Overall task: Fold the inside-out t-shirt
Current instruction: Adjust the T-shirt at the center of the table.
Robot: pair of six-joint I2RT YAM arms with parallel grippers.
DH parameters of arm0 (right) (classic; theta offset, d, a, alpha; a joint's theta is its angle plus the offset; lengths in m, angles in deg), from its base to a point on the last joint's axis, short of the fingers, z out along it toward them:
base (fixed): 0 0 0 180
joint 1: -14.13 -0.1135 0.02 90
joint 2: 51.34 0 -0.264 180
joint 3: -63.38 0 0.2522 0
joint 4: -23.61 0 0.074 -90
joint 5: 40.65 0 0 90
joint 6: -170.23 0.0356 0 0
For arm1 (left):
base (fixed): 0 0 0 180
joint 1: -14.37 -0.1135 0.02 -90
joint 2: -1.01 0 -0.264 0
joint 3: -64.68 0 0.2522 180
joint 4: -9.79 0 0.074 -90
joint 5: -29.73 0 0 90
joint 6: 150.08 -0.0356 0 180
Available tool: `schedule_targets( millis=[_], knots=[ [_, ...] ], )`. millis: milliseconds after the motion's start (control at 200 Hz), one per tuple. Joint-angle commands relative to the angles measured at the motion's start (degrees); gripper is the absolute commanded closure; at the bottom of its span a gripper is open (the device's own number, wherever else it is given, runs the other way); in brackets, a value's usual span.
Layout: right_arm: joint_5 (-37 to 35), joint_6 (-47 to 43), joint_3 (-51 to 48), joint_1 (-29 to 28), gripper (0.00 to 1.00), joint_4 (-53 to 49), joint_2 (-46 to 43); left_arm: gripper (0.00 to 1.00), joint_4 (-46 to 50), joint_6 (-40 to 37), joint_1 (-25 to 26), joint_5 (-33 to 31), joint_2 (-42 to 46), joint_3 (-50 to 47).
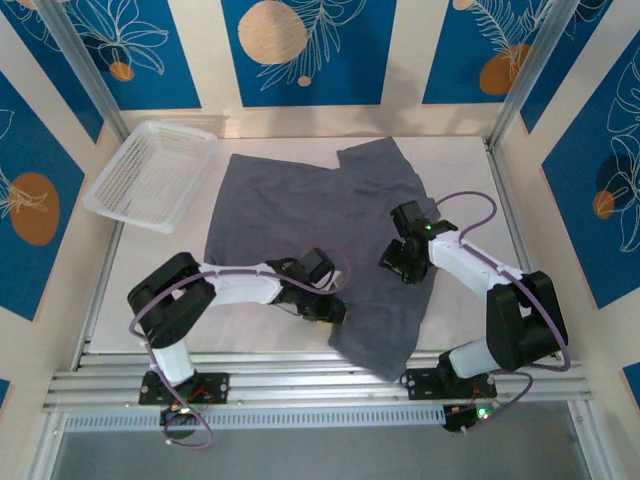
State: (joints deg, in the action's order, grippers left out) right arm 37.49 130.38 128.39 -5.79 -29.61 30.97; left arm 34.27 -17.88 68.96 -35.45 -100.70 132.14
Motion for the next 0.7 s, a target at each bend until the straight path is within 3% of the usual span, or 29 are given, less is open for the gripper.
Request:
schedule_targets(
  millis=[0,55,125,355,570,695],
  knots=[
    [-0.8,1.0,-0.7,-0.5,0.48,-0.9,-0.7,0.68,1.1,1.3,0.8,-0.1,-3.2,1.7],
    [-0.9,0.8,-0.9,-0.5,0.48,-1.1,-1.1,0.77,1.2,1.4,0.8,-0.7,-3.8,2.5],
    [-1.3,1.0,-1.3,-0.4,0.48,-1.2,-2.1,1.0,1.1,1.5,0.5,-2.5,-2.9,3.1],
    [-1.7,1.1,-2.5,-0.2,0.48,-2.4,-8.1,1.0,-1.3,3.3,-8.3,-4.4,4.9,0.4],
    [0.9,-2.9,-3.3,-1.3,0.44,-5.1,-9.5,1.0,0.6,1.4,-13.7,-6.0,3.8,-0.2],
    [3.6,-5.5,-5.4,-6.0,0.41,-6.6,-10.9,0.9,-1.0,0.8,-15.8,-8.0,3.7,-1.2]
  ],
)
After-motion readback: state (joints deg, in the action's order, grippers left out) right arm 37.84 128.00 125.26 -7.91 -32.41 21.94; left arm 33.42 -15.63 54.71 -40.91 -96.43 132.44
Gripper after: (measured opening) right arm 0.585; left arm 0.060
